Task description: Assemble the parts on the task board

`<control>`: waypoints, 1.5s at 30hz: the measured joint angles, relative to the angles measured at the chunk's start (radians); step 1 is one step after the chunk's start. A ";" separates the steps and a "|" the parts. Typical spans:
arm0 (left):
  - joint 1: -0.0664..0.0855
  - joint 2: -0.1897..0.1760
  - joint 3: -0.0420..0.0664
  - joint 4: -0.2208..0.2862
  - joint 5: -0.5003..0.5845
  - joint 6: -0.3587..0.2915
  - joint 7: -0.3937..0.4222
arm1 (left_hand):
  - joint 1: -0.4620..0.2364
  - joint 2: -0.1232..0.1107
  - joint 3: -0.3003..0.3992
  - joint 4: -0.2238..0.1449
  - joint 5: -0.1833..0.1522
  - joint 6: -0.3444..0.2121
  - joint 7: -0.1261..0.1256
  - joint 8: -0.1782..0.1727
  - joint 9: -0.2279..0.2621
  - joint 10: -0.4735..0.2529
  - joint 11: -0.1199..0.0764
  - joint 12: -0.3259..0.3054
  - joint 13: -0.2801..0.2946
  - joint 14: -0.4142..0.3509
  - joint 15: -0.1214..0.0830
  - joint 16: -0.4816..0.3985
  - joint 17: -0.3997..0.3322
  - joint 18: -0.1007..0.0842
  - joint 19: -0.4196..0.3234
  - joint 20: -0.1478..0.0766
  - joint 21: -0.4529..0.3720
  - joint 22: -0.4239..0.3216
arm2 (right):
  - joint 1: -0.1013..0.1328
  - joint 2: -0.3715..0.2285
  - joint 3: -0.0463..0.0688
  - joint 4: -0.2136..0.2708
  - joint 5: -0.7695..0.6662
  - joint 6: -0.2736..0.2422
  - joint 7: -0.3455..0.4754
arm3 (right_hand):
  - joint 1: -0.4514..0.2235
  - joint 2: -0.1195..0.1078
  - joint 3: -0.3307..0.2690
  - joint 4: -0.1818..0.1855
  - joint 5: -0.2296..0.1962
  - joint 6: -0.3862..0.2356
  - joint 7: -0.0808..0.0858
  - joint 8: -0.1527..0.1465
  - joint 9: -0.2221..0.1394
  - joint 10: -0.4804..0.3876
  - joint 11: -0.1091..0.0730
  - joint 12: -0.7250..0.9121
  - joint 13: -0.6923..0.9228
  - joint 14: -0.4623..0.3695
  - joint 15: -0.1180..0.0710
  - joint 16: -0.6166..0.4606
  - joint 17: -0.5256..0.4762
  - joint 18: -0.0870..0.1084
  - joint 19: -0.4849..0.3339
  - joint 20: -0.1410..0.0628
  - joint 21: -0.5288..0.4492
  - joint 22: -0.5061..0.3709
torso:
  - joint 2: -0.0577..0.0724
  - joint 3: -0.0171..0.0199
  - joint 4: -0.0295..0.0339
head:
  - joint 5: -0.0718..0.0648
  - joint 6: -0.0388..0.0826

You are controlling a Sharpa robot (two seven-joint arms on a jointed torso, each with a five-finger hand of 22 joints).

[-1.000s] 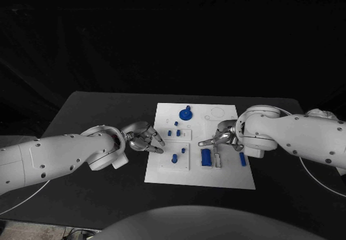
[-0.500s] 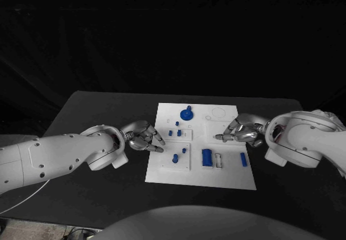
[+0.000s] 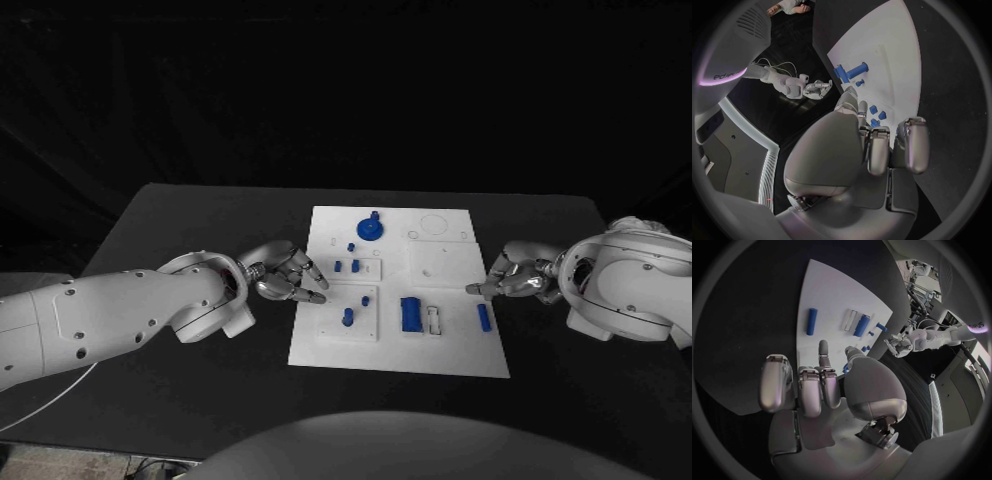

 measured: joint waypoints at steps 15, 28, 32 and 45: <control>0.000 0.002 0.000 -0.001 0.001 0.001 0.000 | 0.000 0.000 0.000 0.000 0.003 0.000 0.000 0.000 0.000 0.000 0.000 0.002 -0.008 0.000 0.000 0.000 0.000 0.000 0.000 0.000 0.000 0.000 | -0.002 0.069 0.000 -0.065 -0.098 0.153 -0.102 | -0.001 0.008 -0.025 0.007 -0.141 0.087 -0.030 0.031 -0.001 0.004 -0.015 0.000 0.000 0.002 -0.017 0.000 0.000 0.000 -0.006 -0.020 -0.016 0.000 | -0.001 -0.0005 0.0009 | 0.005 0.000; 0.000 0.006 0.000 -0.004 0.002 0.002 -0.002 | 0.000 0.000 0.000 0.000 0.003 0.000 0.000 0.000 0.000 -0.002 0.002 0.003 -0.010 0.000 0.000 0.000 0.000 0.000 0.000 0.000 0.000 0.000 | -0.018 0.118 0.000 -0.118 -0.121 0.211 -0.128 | 0.004 0.013 -0.025 0.007 -0.146 0.087 -0.030 0.031 0.000 0.000 -0.018 0.000 0.000 0.002 -0.017 0.000 0.000 0.000 -0.009 -0.024 -0.031 0.000 | -0.001 -0.0005 -0.0006 | 0.000 0.000; 0.000 0.007 0.000 -0.004 0.002 0.003 -0.002 | 0.000 0.000 0.000 0.000 0.003 0.000 0.000 0.000 0.000 -0.002 0.002 0.005 -0.011 0.000 0.000 0.000 0.000 0.000 0.000 0.000 0.000 0.000 | -0.026 0.126 0.000 -0.131 -0.120 0.218 -0.131 | 0.014 0.023 -0.012 -0.010 -0.119 0.087 -0.030 0.031 0.000 0.000 -0.018 0.000 0.000 0.002 -0.017 0.000 0.000 0.000 -0.013 -0.027 -0.044 0.000 | 0.000 -0.0005 -0.0004 | 0.000 0.000; -0.001 0.008 0.000 -0.004 0.002 0.006 -0.004 | 0.000 0.000 0.000 0.000 0.003 0.000 0.000 0.000 0.000 -0.002 0.002 0.000 -0.011 0.000 0.000 0.000 0.000 0.000 0.000 0.000 0.000 0.000 | -0.048 0.152 0.000 -0.160 -0.098 0.222 -0.136 | 0.031 0.016 0.007 -0.037 -0.070 0.055 -0.016 0.008 -0.005 0.000 -0.018 0.000 0.000 0.002 -0.017 0.000 0.000 0.000 -0.028 -0.019 -0.080 0.000 | 0.000 -0.0005 0.0000 | 0.004 0.000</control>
